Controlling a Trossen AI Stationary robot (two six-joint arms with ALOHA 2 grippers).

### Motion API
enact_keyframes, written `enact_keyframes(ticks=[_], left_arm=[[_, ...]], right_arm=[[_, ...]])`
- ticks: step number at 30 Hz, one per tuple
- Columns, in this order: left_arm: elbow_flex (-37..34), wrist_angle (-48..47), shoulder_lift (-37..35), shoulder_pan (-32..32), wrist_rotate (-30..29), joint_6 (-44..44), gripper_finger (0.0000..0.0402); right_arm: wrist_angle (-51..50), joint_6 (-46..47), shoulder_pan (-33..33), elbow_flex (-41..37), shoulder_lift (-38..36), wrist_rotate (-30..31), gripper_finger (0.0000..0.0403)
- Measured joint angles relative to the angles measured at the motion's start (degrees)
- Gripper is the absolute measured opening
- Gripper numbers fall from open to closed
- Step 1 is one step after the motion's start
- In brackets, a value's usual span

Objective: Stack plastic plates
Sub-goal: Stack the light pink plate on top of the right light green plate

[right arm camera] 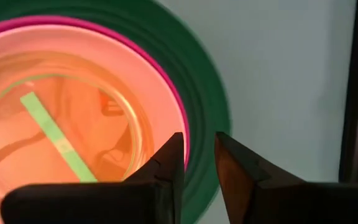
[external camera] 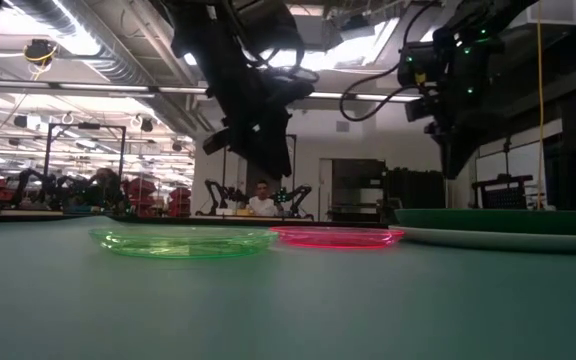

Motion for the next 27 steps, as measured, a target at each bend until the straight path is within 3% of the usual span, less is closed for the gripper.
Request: enact_keyframes(ticks=[27], left_arm=[[0.1,2.1,11.9,-0.3,2.7,-5.3,0.0076]], right_arm=[[3.4,-0.1,0.0,0.0,0.0,0.0,0.0079]])
